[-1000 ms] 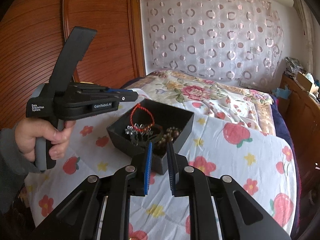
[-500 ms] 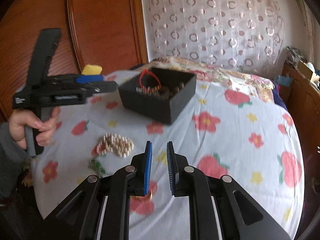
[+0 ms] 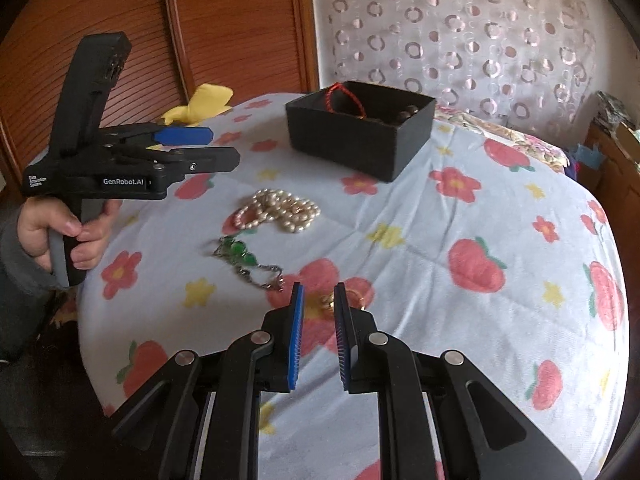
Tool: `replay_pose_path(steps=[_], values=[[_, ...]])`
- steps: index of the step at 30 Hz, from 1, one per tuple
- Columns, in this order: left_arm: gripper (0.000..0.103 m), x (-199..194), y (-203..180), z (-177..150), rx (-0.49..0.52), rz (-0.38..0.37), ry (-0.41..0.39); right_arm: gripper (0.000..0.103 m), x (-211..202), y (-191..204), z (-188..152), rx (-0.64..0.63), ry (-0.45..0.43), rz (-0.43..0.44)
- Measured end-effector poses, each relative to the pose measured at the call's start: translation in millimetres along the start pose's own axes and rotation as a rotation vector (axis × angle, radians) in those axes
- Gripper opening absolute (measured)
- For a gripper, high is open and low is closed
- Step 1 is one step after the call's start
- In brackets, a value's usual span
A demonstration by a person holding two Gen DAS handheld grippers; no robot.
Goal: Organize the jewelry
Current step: 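Grasp the gold ring with the right gripper while the left gripper grasps the pearl necklace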
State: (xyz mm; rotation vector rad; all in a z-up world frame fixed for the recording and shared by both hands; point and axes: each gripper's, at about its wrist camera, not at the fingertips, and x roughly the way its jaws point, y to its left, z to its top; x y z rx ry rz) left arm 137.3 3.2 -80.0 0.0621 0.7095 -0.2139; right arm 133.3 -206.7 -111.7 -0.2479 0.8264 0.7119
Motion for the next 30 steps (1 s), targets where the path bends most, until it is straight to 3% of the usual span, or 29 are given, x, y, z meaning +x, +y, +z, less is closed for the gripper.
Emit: replay_pose_path(steps=[16,17,23,26,30], values=[[0.075,8.5,-3.9,-9.2,0.01,-0.026,0.058,0.014,9.6,10.8,0.2,-0.056,0.025,-0.079],[0.073,8.7,-4.1,-10.0,0.012,-0.032,0.063,0.003,9.5,10.5,0.2,-0.057,0.022,-0.077],[0.041,12.2,-5.3,-11.0,0.011,-0.087,0.092,0.002,4.6,9.8,-3.8,-0.041,-0.001,-0.081],[0.036,16.0,-6.8,-7.7,0.01,-0.111,0.103,0.002,1.9,9.7,-5.6,-0.029,-0.016,-0.079],[0.036,24.5,-9.6,0.6,0.006,-0.122,0.117,0.002,1.3,6.9,-5.7,-0.007,-0.028,-0.069]])
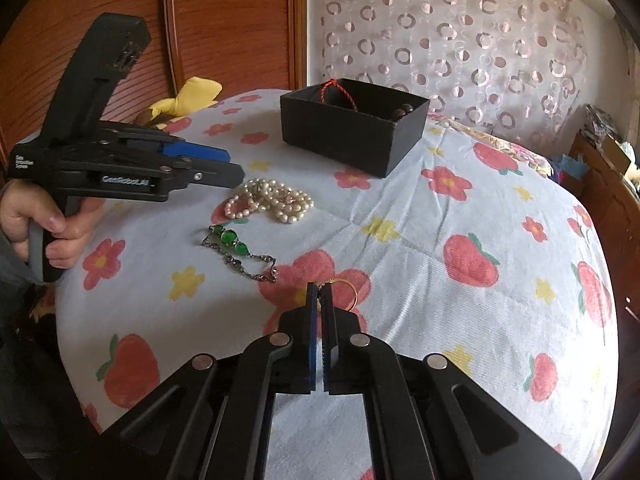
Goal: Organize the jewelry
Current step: 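Grasp the gold ring with the right gripper while the left gripper grasps the pearl necklace, then lift the long pearl necklace high with the left gripper, right gripper holding the ring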
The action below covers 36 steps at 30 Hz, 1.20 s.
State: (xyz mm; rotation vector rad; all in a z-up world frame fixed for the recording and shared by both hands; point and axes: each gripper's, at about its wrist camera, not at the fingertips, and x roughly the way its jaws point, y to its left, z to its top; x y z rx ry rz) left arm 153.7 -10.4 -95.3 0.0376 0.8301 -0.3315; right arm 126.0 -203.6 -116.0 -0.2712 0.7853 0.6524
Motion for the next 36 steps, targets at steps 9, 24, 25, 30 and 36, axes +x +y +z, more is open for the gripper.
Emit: replay_pose_path(steps=[9,24,25,30,36], values=[[0.044,22.7,-19.2,10.3,0.057,-0.016,0.069,0.002,-2.3,-2.2,-0.4,0.026,-0.018,0.012],[0.014,16.5,-25.2,4.3,0.091,-0.078,0.063,0.003,-4.2,-5.0,-0.7,0.041,-0.023,0.014],[0.014,14.0,-25.8,4.5,0.09,-0.077,0.055,0.003,-4.4,-4.9,-0.7,0.042,-0.023,0.015],[0.013,-10.4,-21.9,11.1,0.061,-0.065,-0.031,0.003,-4.1,-5.0,-0.9,0.042,-0.023,0.014],[0.013,-45.1,-14.5,24.6,0.032,-0.063,-0.12,0.003,-3.8,-5.8,-1.0,0.044,-0.024,0.015]])
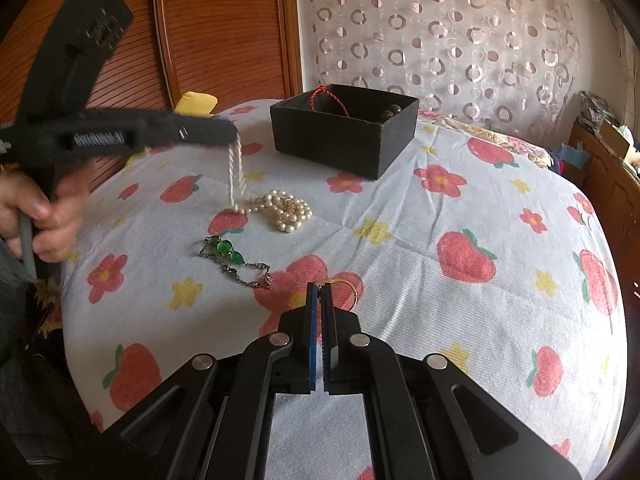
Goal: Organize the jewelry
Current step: 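Lift the long pearl necklace high with the left gripper, right gripper holding the ring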
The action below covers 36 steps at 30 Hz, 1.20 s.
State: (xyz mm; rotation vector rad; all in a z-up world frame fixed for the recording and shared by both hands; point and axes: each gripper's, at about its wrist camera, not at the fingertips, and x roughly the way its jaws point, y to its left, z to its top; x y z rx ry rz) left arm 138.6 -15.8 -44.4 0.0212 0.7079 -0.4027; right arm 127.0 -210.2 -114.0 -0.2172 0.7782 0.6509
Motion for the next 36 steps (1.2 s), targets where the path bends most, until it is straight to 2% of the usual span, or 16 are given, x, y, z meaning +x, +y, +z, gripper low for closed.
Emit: replay_pose_path(steps=[12,23,31,36], values=[[0.013,-54.1,-0.1,37.8,-0.007,0.021,-0.149,0.003,0.4,1.2,-0.5,-0.012,0.0,-0.004],[0.013,-98.2,-8.5,77.8,0.036,0.047,-0.262,0.001,-5.2,3.0,-0.2,-0.02,-0.014,-0.006],[0.013,-110.0,-11.9,79.6,0.039,0.045,-0.29,0.001,-3.2,-14.7,7.9,0.001,0.013,-0.026],[0.013,-109.0,-12.8,74.2,0.034,0.042,-0.28,0.001,7.7,-17.3,10.7,0.0,0.058,0.005]])
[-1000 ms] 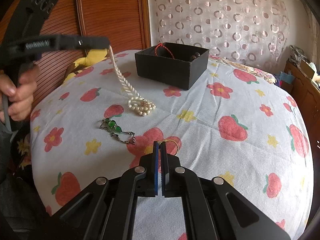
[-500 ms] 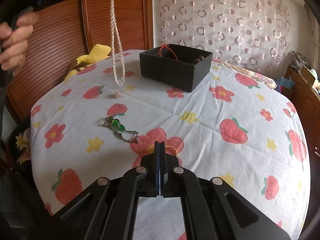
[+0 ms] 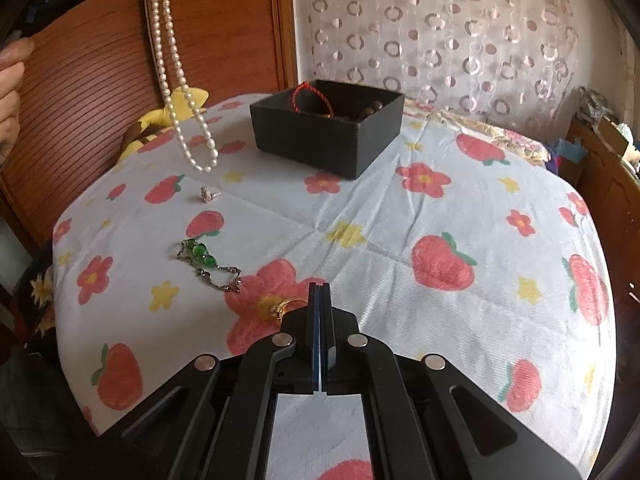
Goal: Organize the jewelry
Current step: 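Lift the long pearl necklace high with the left gripper, right gripper holding the ring, then lower the pearl necklace into the black box and open the left gripper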
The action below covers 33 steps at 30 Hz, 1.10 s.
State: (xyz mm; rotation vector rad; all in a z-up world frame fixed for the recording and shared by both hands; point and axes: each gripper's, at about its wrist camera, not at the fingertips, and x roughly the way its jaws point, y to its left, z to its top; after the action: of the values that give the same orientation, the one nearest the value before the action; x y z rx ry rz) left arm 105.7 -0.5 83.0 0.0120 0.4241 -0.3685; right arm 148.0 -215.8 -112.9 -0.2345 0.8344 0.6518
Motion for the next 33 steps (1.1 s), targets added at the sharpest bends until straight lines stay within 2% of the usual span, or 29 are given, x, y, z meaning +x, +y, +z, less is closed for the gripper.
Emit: replay_pose_path(steps=[8,12,16,21,22,23,27,33], values=[[0.013,2.1,2.7,-3.1,-0.001,0.003,0.008,0.002,3.7,4.7,-0.3,-0.03,0.055,0.017],[0.013,2.6,4.8,-2.6,0.002,0.005,0.005,0.003,6.3,11.2,3.1,-0.083,0.072,-0.01],[0.013,1.6,5.6,0.5,0.009,0.012,0.001,0.016,9.8,10.9,6.5,-0.107,0.099,-0.03],[0.013,2.4,6.3,0.5,0.01,0.012,0.006,0.017,10.5,8.4,6.0,-0.094,0.1,-0.017],[0.013,2.0,6.3,0.2,0.009,0.013,0.006,0.014,10.8,8.6,6.6,-0.095,0.101,-0.009],[0.013,2.4,7.2,0.1,0.007,0.014,0.007,0.004,11.0,9.4,6.7,-0.097,0.105,0.013],[0.013,6.9,5.5,0.8,0.01,0.017,0.01,0.001,9.5,14.4,7.2,-0.124,0.098,0.001],[0.013,16.3,5.3,15.4,0.023,0.037,0.001,0.0,-3.8,15.7,16.2,-0.131,0.037,-0.025]])
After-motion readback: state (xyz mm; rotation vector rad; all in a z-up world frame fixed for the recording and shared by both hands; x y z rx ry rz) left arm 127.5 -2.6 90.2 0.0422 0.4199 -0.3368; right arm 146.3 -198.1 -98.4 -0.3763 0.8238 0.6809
